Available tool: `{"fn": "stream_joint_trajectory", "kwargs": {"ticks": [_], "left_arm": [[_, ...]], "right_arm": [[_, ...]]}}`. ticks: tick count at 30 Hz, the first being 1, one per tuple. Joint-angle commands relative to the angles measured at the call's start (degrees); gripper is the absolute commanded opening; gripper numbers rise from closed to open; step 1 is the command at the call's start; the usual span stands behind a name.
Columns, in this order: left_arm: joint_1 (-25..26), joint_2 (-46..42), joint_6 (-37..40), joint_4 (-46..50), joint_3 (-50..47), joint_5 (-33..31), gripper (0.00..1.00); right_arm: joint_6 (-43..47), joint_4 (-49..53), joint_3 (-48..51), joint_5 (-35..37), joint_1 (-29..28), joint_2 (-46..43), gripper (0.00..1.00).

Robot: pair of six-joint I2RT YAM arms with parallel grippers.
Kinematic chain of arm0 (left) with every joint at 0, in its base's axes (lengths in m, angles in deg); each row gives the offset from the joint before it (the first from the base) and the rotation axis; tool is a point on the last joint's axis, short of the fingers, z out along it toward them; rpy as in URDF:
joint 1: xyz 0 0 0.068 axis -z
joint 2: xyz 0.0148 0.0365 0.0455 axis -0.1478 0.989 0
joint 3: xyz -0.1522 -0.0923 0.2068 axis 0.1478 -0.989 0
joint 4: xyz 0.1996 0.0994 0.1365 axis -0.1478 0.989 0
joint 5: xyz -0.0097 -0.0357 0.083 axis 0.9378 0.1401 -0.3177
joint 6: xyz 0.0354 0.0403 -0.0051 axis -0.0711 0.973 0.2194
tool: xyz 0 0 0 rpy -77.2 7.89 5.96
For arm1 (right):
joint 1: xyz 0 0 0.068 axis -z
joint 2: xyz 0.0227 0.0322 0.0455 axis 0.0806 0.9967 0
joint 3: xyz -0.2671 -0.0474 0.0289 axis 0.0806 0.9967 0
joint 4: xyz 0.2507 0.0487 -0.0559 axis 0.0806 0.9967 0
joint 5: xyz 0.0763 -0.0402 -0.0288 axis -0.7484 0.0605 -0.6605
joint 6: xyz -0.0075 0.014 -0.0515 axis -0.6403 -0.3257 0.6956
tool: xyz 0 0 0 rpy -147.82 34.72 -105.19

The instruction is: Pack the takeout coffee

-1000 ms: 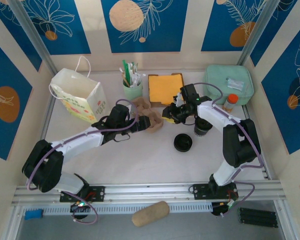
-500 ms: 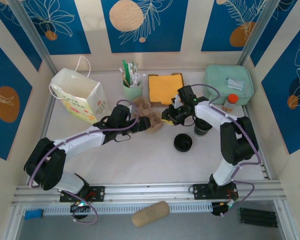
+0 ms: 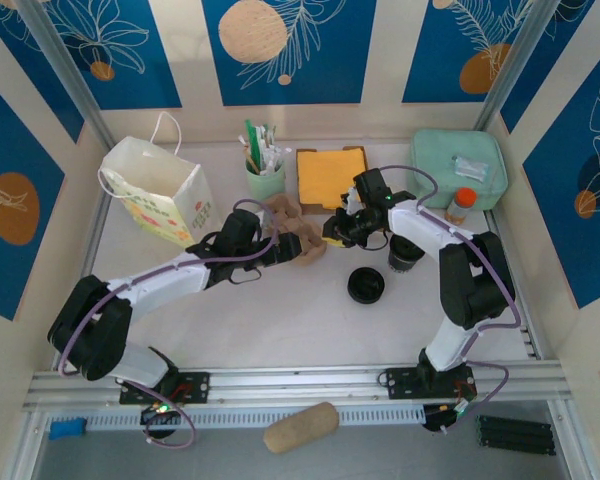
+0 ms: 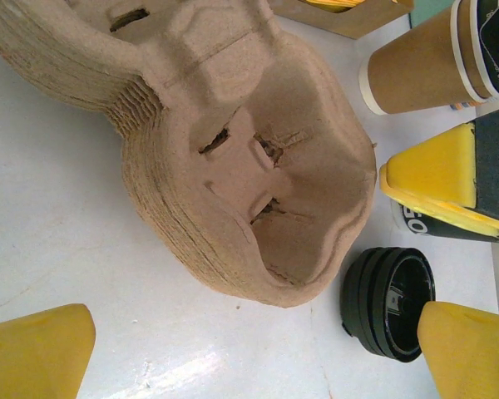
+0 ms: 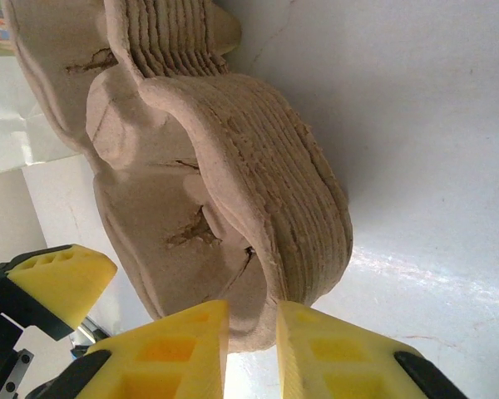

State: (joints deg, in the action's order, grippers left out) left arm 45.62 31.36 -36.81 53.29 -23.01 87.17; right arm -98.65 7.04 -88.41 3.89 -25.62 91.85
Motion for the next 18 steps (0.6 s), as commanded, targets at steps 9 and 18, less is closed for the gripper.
{"fn": "stream_joint_trajectory", "kwargs": {"ticks": [9, 18], "left_arm": [[-0.48, 1.35, 0.15, -1.08, 0.79, 1.49, 0.99], [-0.50, 2.39, 0.14, -1.72, 0.86, 1.68, 0.99]], "right_arm": [[1.08, 1.91, -0.66, 1.17, 0.67, 0.02, 0.30], [1.21, 1.36, -1.34, 0.19, 0.48, 1.11, 0.28]]}}
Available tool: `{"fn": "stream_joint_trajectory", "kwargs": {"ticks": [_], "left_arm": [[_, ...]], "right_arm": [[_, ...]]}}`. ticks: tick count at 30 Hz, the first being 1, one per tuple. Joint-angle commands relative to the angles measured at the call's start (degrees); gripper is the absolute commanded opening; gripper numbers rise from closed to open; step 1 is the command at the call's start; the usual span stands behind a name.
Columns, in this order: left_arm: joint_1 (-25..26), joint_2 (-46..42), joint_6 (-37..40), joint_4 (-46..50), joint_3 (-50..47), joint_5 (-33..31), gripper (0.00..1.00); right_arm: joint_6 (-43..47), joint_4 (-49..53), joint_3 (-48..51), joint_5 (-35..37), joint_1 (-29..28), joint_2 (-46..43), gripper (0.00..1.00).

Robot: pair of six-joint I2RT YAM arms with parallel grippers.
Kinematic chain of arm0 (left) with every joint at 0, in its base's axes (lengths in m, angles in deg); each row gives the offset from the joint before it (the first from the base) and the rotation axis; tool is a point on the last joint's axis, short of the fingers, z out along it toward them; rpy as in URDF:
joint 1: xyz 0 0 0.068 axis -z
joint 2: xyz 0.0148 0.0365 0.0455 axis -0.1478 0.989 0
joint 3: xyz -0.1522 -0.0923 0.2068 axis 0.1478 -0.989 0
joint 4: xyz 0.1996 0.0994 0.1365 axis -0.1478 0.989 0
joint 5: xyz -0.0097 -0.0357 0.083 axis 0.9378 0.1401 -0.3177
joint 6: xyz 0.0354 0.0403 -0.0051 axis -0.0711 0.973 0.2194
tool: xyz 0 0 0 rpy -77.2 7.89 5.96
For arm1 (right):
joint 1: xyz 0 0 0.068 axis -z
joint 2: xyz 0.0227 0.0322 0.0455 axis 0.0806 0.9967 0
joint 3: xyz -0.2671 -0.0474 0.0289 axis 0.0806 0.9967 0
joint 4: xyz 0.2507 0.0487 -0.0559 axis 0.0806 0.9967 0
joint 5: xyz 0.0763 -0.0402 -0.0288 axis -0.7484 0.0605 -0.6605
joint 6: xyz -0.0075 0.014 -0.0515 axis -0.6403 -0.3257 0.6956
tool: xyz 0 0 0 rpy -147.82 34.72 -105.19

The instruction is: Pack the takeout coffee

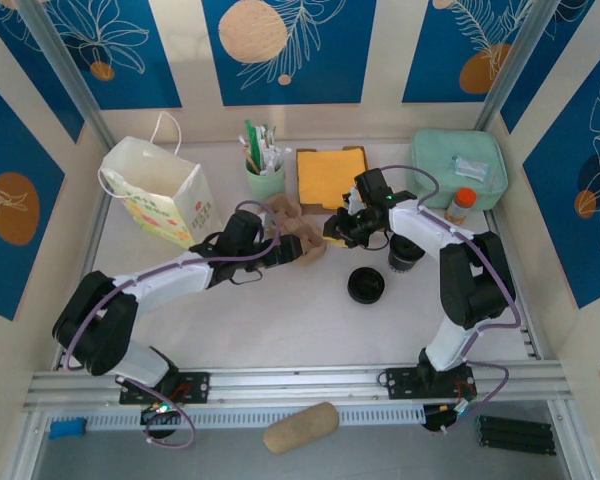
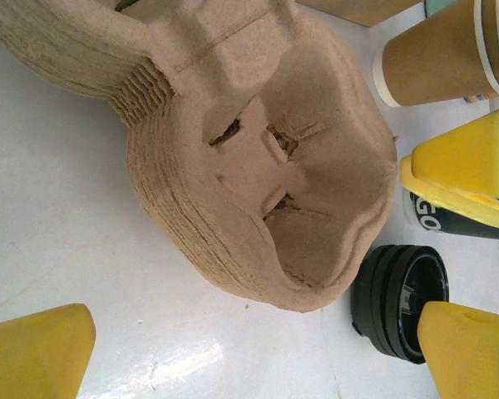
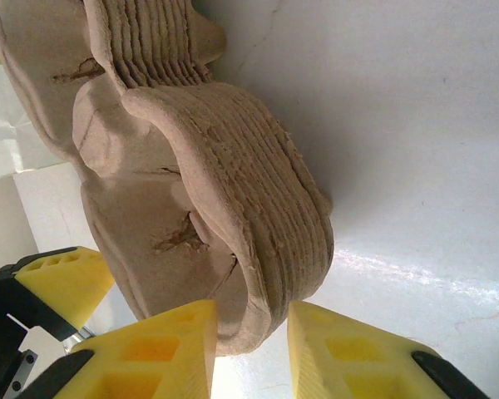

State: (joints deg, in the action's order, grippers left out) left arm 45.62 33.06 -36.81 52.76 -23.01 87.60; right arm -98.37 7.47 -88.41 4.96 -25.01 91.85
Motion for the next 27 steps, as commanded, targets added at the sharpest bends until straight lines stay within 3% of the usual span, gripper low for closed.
{"fn": "stream_joint_trajectory", "kwargs": {"ticks": [1, 18, 27], "left_arm": [[-0.48, 0.67, 0.11, -1.15, 0.84, 1.23, 0.99], [-0.47, 0.89, 0.10, -1.31, 1.05, 1.32, 0.99], [-0.48, 1.16, 0.00, -1.61, 0.83, 1.50, 0.99]], "right_arm": [[0.93, 0.98, -1.65, -0.96, -0.26, 1.41, 0.28], [1.23, 1.43, -3.48, -1.36, -1.13, 2.33, 0.20], [1.46, 2.06, -3.93, -1.22, -1.61, 1.72, 0.21]]}}
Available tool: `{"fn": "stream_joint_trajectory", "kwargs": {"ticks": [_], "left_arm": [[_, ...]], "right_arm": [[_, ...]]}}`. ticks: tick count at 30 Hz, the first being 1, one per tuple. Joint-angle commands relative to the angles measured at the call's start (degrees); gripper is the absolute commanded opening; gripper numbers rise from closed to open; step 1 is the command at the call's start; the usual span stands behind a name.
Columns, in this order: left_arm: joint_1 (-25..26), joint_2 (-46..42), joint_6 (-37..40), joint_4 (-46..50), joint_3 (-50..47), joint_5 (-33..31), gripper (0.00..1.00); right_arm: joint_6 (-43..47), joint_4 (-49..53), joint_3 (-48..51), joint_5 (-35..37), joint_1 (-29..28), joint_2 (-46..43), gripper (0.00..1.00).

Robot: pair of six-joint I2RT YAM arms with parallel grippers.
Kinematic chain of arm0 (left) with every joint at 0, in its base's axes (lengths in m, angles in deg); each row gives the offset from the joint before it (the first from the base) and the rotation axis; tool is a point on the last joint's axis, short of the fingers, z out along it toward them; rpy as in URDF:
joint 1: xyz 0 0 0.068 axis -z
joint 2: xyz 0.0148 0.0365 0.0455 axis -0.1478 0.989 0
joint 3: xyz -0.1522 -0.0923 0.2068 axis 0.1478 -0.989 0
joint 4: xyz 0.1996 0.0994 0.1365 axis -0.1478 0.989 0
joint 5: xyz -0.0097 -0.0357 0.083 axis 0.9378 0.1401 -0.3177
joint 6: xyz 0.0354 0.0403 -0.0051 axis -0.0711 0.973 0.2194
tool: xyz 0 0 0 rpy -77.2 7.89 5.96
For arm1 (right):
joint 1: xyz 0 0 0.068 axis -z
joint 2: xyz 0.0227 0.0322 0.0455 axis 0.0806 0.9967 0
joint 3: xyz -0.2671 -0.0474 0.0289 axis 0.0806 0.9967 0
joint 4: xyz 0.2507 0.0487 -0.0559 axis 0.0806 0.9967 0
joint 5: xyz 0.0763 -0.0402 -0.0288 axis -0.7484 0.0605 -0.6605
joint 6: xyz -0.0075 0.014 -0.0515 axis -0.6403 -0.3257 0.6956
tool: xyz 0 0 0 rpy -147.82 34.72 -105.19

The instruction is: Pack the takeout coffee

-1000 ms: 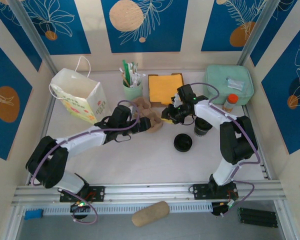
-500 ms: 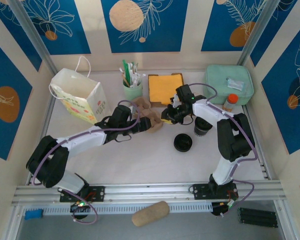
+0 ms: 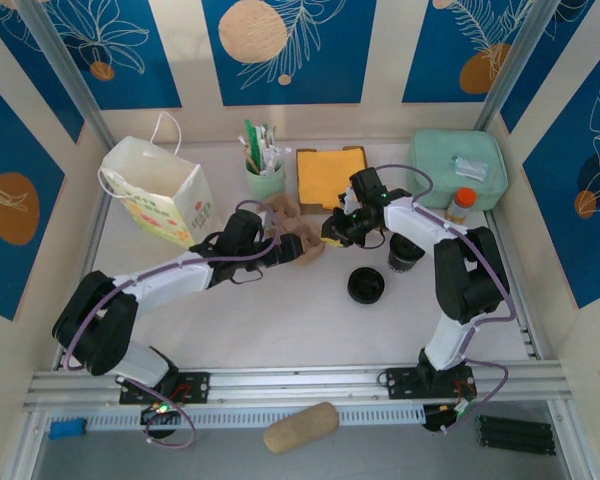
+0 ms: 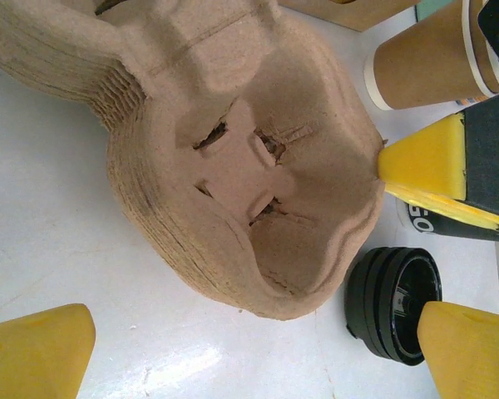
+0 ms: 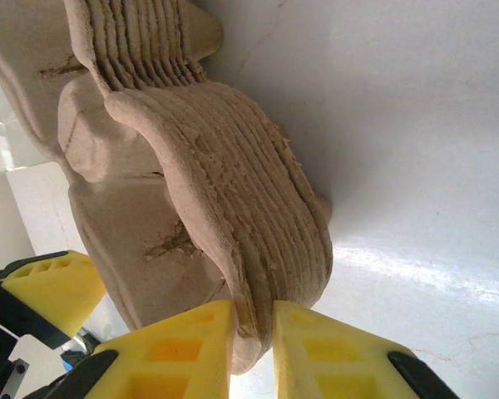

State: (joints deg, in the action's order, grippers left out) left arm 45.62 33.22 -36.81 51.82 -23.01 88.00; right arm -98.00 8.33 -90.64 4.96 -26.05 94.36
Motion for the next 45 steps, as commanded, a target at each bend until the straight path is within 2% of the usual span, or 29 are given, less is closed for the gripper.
{"fn": "stream_joint_trajectory", "kwargs": {"ticks": [1, 31, 45], "left_arm": [[-0.49, 1.01, 0.00, -0.72, 0.87, 1.10, 0.99], [-0.47, 1.08, 0.16, -0.32, 0.97, 1.10, 0.99], [-0.52, 2.06, 0.17, -0.99, 0.69, 1.19, 1.00]], "right_arm": [[1.07, 1.20, -1.78, -1.22, -0.67, -0.95, 0.21], [0.08, 0.37, -2.06, -3.17, -0.61, -1.64, 0.23], [-6.81, -10.16, 3.84, -13.45, 1.55, -1.01, 0.23]]}}
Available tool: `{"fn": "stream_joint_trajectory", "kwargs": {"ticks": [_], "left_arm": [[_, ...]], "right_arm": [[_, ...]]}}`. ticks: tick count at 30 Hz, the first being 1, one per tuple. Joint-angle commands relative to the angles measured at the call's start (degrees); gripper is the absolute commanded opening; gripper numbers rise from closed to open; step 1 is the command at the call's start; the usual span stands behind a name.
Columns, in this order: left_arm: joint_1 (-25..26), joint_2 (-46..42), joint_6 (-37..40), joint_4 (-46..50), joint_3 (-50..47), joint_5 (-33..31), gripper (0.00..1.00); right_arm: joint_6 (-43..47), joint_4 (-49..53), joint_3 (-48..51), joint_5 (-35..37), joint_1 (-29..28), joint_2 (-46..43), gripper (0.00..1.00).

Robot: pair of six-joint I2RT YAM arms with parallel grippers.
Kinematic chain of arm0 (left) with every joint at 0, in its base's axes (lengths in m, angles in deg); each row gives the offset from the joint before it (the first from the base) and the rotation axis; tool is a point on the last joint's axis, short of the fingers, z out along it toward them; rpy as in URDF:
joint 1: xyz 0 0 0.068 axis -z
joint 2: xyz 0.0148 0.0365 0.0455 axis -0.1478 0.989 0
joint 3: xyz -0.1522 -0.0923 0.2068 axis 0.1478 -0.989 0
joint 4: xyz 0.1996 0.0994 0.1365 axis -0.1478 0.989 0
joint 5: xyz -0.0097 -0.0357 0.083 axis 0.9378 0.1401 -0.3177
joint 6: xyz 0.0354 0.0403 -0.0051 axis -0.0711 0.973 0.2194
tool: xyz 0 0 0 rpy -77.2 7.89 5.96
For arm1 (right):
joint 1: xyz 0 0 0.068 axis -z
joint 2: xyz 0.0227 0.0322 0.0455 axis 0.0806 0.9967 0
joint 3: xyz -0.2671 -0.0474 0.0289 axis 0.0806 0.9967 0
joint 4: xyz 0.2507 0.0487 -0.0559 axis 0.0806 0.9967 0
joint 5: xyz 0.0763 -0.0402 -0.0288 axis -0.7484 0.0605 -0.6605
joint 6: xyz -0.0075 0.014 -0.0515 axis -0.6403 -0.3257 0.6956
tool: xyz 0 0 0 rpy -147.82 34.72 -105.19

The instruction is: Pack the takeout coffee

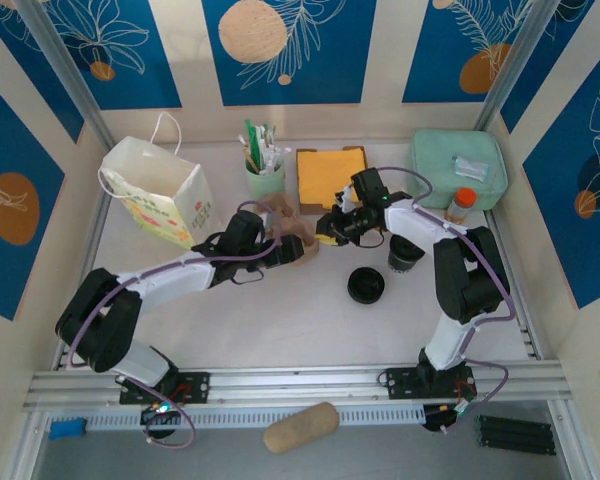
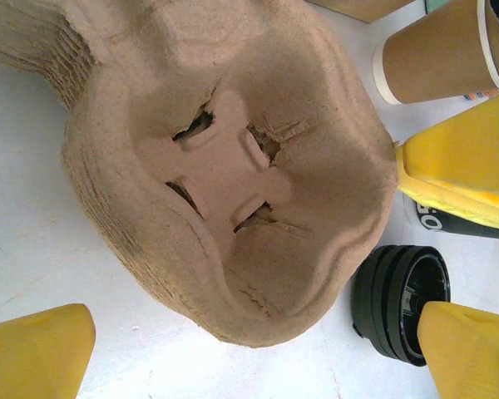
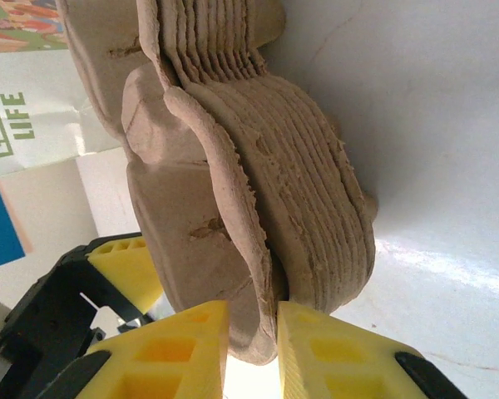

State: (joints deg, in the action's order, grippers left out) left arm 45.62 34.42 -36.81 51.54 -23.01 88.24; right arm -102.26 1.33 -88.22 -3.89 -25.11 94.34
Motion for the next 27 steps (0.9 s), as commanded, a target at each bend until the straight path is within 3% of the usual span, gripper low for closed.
{"fn": "stream_joint_trajectory", "kwargs": {"ticks": [1, 12, 27], "left_arm": [[-0.49, 0.95, 0.14, -0.74, 0.70, 0.95, 0.99], [-0.49, 0.43, -0.15, -0.77, 1.05, 0.77, 0.99], [-0.82, -3.25, -0.19, 1.73, 2.41, -0.98, 0.99]], "right_arm": [[-3.08, -4.04, 1.90, -5.35, 0.86, -0.99, 0.23], [-8.30, -12.81, 5.70, -10.91, 2.21, -1.24, 0.18], [-9.33, -14.21, 5.63, -12.05, 2.35, -1.04, 0.18]]}}
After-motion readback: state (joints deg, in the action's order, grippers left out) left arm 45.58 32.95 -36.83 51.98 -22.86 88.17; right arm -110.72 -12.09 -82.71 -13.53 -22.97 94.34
